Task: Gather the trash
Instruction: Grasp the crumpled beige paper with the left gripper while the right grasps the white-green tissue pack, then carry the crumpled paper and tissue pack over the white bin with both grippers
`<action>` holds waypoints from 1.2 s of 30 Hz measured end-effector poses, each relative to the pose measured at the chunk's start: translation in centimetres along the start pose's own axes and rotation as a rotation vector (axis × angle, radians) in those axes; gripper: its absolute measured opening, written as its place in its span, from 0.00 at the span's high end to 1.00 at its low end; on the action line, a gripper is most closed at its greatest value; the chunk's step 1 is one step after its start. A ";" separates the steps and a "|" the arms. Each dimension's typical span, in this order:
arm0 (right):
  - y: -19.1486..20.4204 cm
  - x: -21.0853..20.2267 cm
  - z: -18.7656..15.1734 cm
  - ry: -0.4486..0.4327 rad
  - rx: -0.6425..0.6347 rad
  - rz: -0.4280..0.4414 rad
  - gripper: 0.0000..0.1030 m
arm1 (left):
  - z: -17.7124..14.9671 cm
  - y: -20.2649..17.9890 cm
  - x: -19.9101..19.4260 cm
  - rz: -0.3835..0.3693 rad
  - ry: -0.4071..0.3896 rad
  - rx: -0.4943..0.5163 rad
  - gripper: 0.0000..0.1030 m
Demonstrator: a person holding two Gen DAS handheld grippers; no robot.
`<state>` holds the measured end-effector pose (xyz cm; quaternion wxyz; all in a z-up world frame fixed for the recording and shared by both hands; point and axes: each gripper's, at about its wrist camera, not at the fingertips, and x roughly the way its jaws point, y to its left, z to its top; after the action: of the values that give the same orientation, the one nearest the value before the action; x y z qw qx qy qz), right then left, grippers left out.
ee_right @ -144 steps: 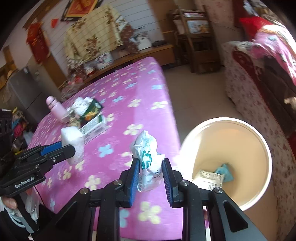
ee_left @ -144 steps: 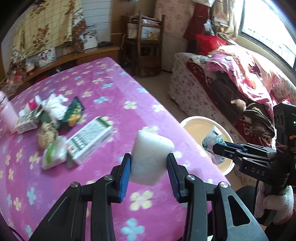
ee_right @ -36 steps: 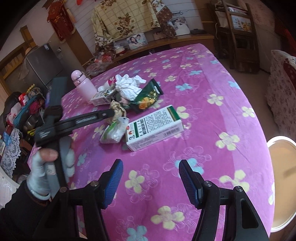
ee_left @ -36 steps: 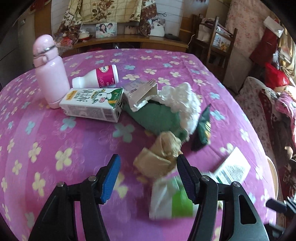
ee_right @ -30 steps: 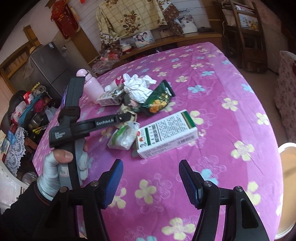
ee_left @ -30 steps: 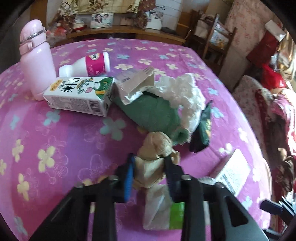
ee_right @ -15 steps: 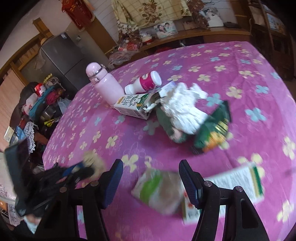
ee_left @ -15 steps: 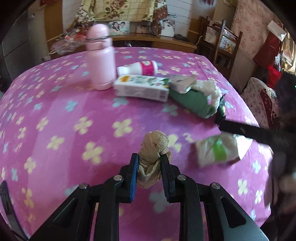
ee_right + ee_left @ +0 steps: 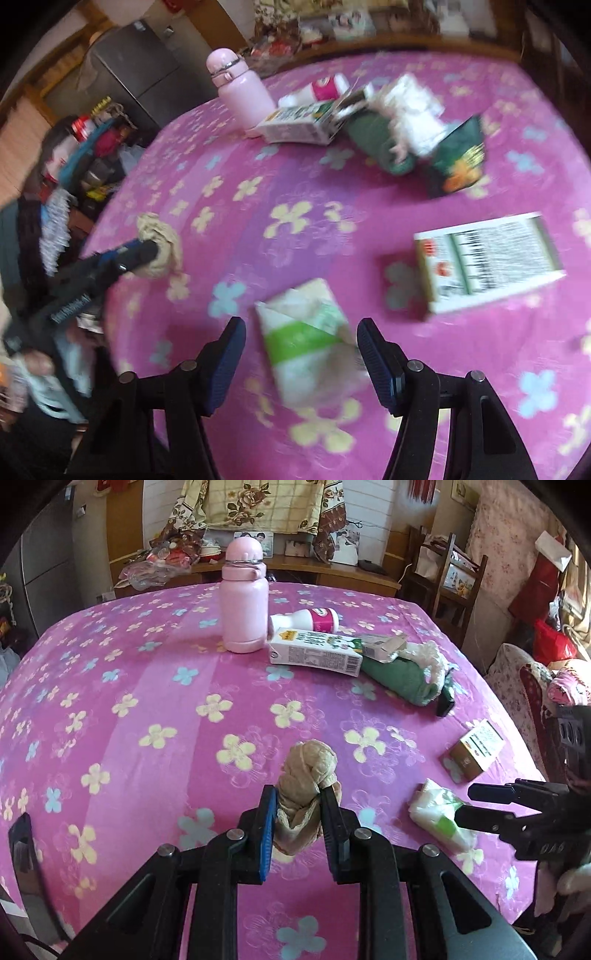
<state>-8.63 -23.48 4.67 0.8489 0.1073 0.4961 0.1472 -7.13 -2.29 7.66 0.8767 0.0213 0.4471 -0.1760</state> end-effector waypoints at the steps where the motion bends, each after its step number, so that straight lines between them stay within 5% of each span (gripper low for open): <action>1: 0.2 -0.1 -0.4 -0.002 -0.018 -0.014 0.32 | -0.1 -0.2 -0.1 -0.005 -0.001 -0.001 0.76; 9: 2.3 1.7 -1.0 -0.001 -0.166 -0.156 0.32 | -1.1 -2.1 -0.7 -0.034 0.002 0.009 0.76; 13: 2.4 1.0 -2.1 -0.021 -0.200 -0.182 0.58 | -1.5 -3.3 -0.9 -0.046 0.004 0.022 0.76; 24: -0.6 -7.1 -4.6 -0.162 -0.090 -0.174 0.58 | -1.6 -9.8 -1.4 -0.133 -0.003 0.096 0.76; 36: -6.2 -14.3 -7.5 -0.268 0.051 -0.257 0.58 | -1.4 -18.4 -1.8 -0.221 -0.005 0.215 0.76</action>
<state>-20.99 -34.10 10.61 0.9162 0.0834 0.3917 0.0093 -15.21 -18.75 10.48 0.8457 0.0651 0.4233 -0.3185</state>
